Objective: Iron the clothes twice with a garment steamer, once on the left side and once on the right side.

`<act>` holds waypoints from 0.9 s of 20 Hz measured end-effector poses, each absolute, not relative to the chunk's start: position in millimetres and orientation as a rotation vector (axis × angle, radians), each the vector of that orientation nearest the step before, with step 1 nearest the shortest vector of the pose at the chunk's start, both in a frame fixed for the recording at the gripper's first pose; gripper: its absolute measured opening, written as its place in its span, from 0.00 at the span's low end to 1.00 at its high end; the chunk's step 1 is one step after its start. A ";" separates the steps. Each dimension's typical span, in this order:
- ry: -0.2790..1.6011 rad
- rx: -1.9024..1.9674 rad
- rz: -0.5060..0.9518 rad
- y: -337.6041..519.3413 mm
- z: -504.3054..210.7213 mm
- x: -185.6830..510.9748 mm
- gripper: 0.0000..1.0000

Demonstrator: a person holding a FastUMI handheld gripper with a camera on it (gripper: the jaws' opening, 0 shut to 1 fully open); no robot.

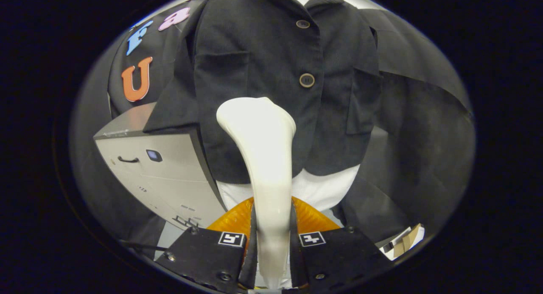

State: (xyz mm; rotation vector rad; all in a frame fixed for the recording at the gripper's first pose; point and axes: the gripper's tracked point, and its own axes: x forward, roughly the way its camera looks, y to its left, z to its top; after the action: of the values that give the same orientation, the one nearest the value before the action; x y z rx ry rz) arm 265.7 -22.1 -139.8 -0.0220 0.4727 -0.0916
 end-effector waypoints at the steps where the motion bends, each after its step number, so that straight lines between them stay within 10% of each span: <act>1: 0.485 -0.023 -0.094 -21.7 -148.9 265.8 0.34; 18: 0.397 0.133 -0.169 -62.4 -98.9 213.8 0.34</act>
State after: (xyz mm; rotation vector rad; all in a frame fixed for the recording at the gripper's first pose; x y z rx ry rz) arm 213.8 -62.4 -98.9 0.1326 0.3975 -0.1691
